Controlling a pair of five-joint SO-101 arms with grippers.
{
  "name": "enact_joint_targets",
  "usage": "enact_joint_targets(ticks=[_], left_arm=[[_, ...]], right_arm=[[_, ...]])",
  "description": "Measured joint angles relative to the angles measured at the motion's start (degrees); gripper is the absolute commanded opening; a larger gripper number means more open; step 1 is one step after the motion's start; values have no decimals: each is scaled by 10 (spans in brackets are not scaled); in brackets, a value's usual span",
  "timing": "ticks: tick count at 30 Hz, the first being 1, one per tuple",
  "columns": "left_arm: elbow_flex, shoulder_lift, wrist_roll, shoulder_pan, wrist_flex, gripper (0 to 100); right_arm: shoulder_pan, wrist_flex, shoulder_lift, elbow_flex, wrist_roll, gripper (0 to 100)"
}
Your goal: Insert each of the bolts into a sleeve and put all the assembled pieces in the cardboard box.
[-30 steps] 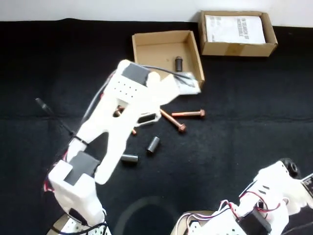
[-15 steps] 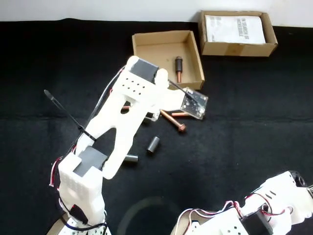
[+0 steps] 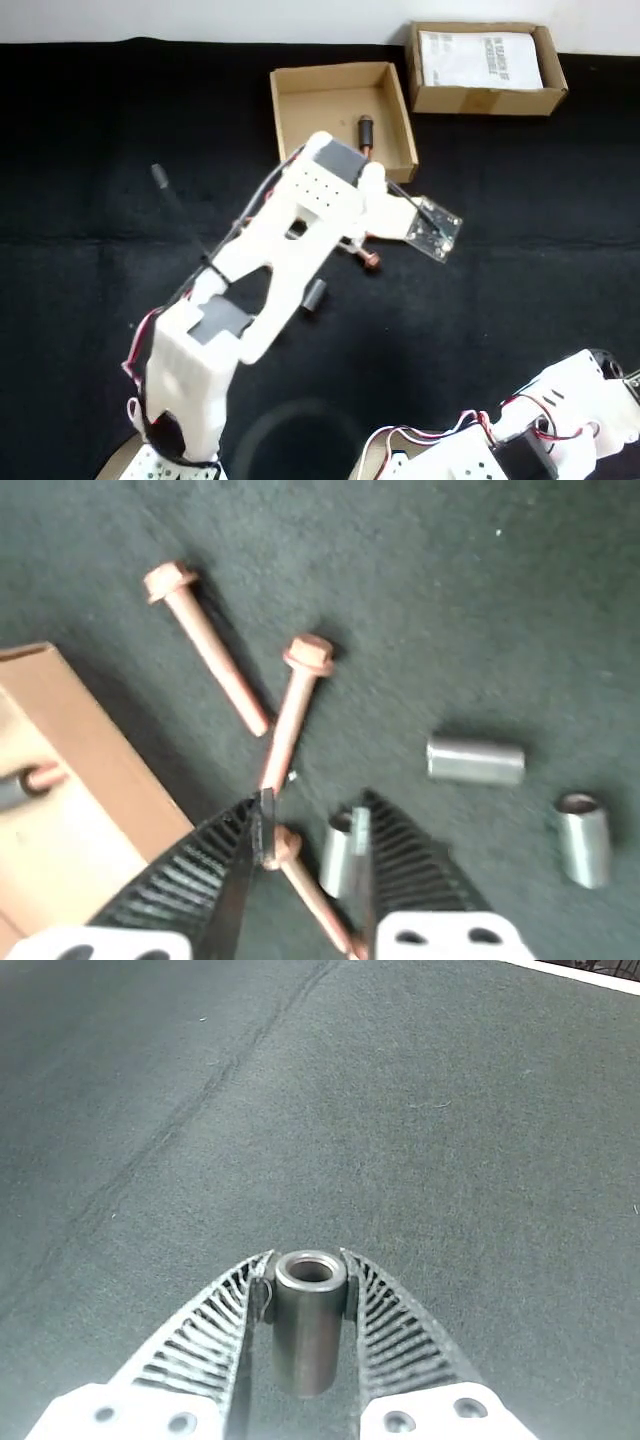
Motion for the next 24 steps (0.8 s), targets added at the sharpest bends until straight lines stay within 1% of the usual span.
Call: enact_joint_targets(ticks=[4, 10, 24], left_arm=[[-55, 75, 0, -2, 8, 184], [-124, 160, 0, -1, 15, 184], [-260, 281, 0, -1, 16, 184]], right_arm=[[0, -18, 0, 6, 0, 6], [0, -70, 0, 50, 7, 6], [-25, -76, 0, 55, 7, 6]])
